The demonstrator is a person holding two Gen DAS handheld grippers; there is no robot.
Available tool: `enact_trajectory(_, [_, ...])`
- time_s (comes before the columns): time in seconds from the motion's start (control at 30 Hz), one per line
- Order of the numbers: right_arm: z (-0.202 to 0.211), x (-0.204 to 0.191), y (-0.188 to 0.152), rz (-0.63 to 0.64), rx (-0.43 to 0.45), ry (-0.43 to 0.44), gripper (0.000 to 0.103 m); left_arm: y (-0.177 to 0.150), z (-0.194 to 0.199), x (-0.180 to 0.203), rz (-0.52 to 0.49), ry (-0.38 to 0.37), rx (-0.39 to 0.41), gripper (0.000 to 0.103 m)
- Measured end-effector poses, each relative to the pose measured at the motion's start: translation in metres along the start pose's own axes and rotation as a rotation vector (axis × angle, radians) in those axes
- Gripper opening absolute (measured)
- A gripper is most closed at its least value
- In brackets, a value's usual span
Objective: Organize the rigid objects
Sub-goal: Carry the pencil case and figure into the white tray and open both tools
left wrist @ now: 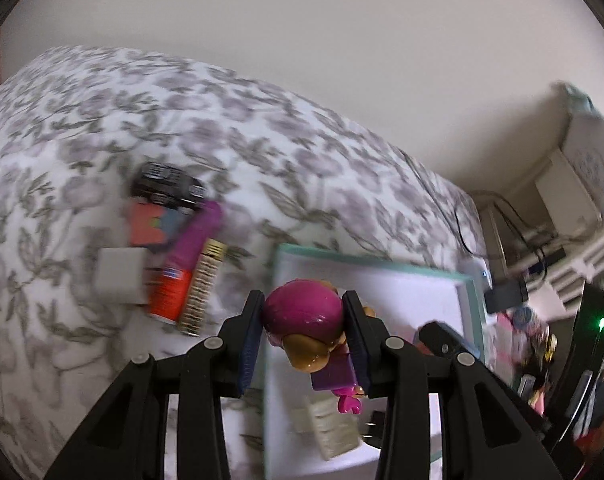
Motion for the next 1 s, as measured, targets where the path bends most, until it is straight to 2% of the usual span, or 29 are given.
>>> enact_trajectory(0.17, [-0.002,0.018,0.006,-0.04,0.005,-0.007,0.077,-0.012,-0.017,0.018,-0.038,-0.021,-0.039,0.041])
enact_trajectory(0.33, [-0.011,0.022,0.009,-0.046,-0.002,-0.014,0.077,-0.023,-0.033,0.028,-0.076,-0.013,-0.085,0.041])
enact_trajectory(0.77, [-0.021,0.016,0.005,-0.02,-0.022,-0.011,0.077,-0.036,-0.049,0.025,-0.101,0.027,-0.147,0.041])
enact_trajectory(0.83, [-0.022,0.015,0.004,-0.014,-0.026,-0.012,0.077,-0.037,-0.05,0.022,-0.097,0.037,-0.156,0.043])
enact_trajectory(1.0, [-0.022,0.014,0.004,-0.01,-0.03,-0.01,0.077,-0.035,-0.049,0.017,-0.089,0.063,-0.16,0.055])
Point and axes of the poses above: each gripper's, at about its wrist camera, not at the fingertips, and z roughly against the way its jaws point, x to its right, y to its top, the point moved 8 cm from there along -z, roughly the way its jaws point, and after that the axes turned 6 degrees about -y, right-handed, at the moved point
